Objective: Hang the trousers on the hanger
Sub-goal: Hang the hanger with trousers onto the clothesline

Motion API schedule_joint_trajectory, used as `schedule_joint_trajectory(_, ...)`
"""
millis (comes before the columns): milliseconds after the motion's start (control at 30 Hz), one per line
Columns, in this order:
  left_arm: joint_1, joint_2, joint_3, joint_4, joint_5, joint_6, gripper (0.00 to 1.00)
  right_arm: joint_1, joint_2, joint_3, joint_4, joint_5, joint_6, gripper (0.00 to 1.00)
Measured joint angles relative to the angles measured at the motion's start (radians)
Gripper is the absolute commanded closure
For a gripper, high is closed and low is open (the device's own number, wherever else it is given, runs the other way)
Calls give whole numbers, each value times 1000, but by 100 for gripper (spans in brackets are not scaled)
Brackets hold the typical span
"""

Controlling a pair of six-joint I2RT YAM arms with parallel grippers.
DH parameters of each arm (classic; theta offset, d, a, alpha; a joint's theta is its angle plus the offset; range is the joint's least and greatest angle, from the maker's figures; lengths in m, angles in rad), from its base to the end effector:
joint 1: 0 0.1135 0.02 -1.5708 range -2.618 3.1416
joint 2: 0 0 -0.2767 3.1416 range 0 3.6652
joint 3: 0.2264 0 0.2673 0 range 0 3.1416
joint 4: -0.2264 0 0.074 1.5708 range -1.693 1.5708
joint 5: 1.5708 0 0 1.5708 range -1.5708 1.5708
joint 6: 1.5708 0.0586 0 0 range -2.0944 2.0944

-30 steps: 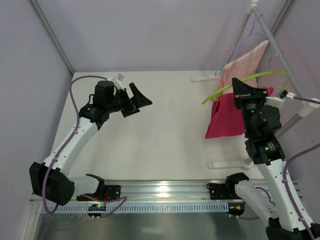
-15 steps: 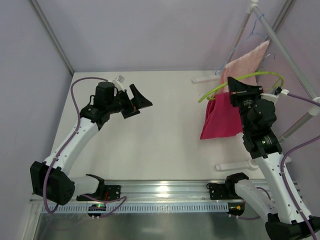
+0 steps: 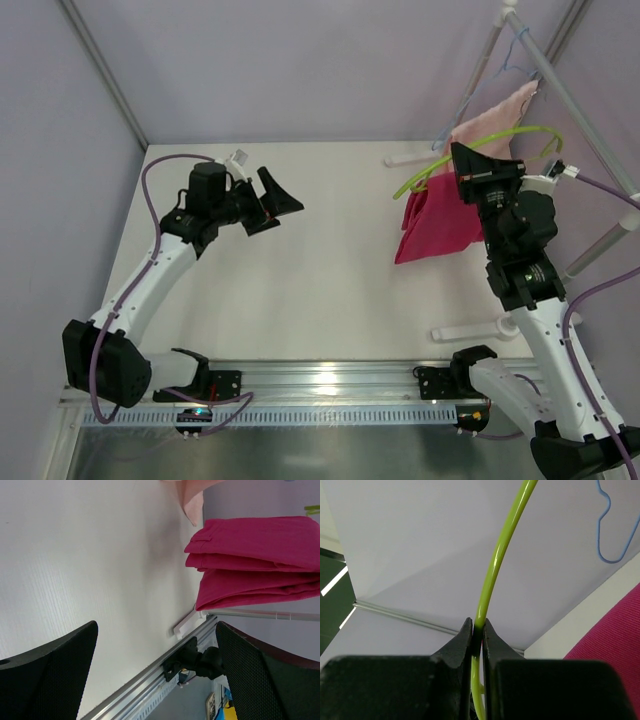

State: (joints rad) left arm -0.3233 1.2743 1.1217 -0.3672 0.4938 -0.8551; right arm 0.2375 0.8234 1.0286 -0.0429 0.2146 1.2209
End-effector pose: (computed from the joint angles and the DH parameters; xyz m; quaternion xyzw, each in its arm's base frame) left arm 0.2896 -0.1263 0.3354 -0.1021 0.8416 -0.4461 0.2869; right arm 0.2014 0.0359 0.4495 0.3759 0.5289 0.4531 0.6112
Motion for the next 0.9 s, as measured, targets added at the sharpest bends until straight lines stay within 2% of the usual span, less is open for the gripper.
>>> schedule_joint_trajectory(267,13,12,0,11,23,0,0,0,16,60,22,11,-38,96)
schedule_joint_trajectory(900,38,13,0,11,42,0,0,0,-35,18,10,196,27,96)
